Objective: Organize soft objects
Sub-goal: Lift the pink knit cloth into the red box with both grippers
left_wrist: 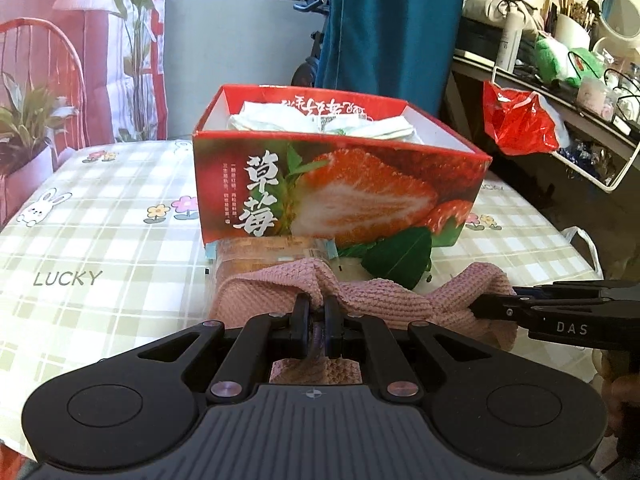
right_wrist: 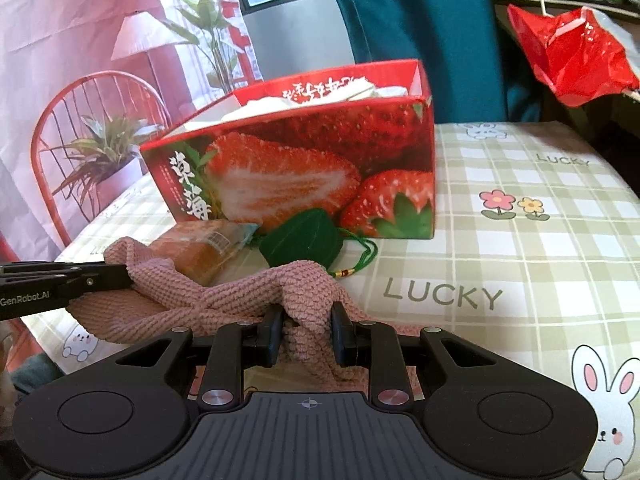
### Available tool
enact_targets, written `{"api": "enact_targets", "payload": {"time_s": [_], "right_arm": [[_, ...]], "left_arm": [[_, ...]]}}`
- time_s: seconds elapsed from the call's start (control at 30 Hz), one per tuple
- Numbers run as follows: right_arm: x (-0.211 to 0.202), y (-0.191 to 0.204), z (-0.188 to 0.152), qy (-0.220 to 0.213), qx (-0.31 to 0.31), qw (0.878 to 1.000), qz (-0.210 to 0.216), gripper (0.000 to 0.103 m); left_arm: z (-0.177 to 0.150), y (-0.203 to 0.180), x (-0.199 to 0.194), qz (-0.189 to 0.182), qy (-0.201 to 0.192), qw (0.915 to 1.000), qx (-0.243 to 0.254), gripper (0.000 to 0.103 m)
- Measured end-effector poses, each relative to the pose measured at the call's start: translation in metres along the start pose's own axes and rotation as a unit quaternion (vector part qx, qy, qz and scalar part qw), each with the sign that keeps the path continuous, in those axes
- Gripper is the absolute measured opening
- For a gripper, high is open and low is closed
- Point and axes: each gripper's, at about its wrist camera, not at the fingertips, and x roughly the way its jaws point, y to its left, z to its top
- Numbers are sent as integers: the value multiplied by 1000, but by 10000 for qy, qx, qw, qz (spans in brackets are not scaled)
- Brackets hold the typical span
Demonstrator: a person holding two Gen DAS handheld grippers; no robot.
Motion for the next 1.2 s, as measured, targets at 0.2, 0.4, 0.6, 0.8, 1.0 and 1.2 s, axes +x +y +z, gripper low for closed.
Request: {"api": "enact_targets", "payload": {"time_s": [0.2, 0.4, 0.6, 0.8, 1.0, 1.2], "right_arm": [[-18, 5, -1, -182, -59, 9998, 16, 23], [-37, 13, 1, -409, -114, 9991, 21, 23], [-57, 21, 5, -662, -201, 9976, 49, 23], [-67, 22, 7, -771, -193, 9968, 92, 23], [-62, 20, 30, -819, -219, 9963, 171, 23], [-44, 14, 90, -957, -202, 9947, 328, 23]], "left_arm": [[0, -6, -17, 20, -191, 9998, 55, 8], [1, -9, -36, 22, -361, 9993, 78, 8], [4, -9, -52, -2, -536, 9985, 56, 8], [8, -8, -53, -41, -580, 9983, 68, 8], [47, -8, -48, -43, -730, 9968, 321, 8], [108, -3, -21, -120, -800, 9961, 364, 8]]}}
